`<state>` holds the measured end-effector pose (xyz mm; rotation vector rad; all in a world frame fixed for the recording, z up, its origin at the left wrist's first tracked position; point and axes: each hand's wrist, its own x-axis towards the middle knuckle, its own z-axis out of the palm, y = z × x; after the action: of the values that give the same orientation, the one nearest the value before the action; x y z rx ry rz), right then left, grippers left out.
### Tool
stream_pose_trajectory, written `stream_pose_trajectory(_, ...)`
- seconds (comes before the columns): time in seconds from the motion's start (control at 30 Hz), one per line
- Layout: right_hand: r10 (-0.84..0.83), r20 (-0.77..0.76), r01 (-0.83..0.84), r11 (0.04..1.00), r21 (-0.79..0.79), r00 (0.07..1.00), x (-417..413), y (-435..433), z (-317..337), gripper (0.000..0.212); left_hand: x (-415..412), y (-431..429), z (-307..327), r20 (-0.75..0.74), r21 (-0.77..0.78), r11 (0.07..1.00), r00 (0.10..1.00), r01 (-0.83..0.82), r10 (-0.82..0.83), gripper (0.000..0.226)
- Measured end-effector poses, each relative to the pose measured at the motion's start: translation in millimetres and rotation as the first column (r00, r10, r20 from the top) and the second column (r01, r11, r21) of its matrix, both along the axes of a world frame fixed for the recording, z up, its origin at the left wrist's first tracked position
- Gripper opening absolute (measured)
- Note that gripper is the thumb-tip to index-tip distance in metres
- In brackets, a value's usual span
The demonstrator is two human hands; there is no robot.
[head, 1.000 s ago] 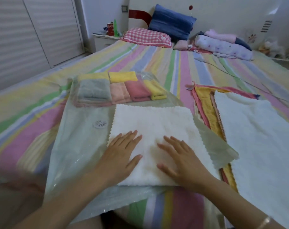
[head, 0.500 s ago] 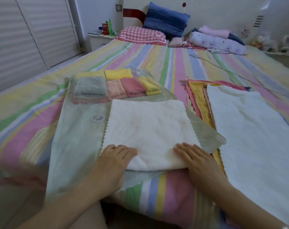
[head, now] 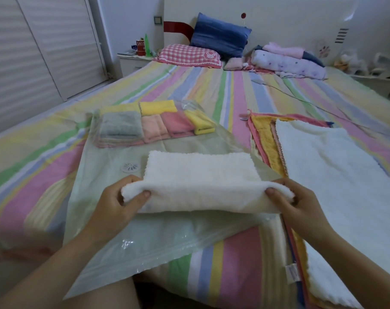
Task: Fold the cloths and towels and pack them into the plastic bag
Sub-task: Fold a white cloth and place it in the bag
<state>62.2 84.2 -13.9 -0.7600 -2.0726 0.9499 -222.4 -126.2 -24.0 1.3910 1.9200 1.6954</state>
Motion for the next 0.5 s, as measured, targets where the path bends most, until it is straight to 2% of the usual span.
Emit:
stream_pose_trajectory(0.07, -0.012, -0.07, 0.005, 0.995, -0.1, 0.998, -5.9, 5.7, 7.8, 0.01, -3.4, 9.1, 3.1, 0.07, 0.002, 0.997, 0.995, -0.076, 0.075, 0.011)
stream_pose_trajectory(0.13, -0.043, -0.026, 0.039, 0.991, -0.131, 0.999, -15.8, 13.9, 10.2, 0.011, -8.5, 20.5, 0.2, 0.068, -0.098, 0.981, 0.983, -0.166, 0.173, 0.005)
stream_pose_trajectory(0.23, -0.112, 0.15, 0.124, 0.99, -0.068, 0.982, -37.4, 30.8, 4.1, 0.013, -18.8, 38.7, -8.0, -0.131, -0.247, 0.912, 0.944, -0.326, 0.302, 0.012)
stream_pose_trajectory(0.33, -0.174, 0.304, 0.176, 0.984, 0.02, 0.937, -58.6, 54.2, -6.4, 0.017, -28.8, 54.5, -10.0, -0.302, -0.271, 0.88, 0.902, -0.391, 0.308, 0.017)
stream_pose_trajectory(0.5, -0.206, 0.429, 0.185, 0.979, 0.09, 0.88, -84.4, 80.6, -13.2, 0.022, -45.7, 80.6, -12.0, -0.436, -0.301, 0.833, 0.844, -0.464, 0.313, 0.025)
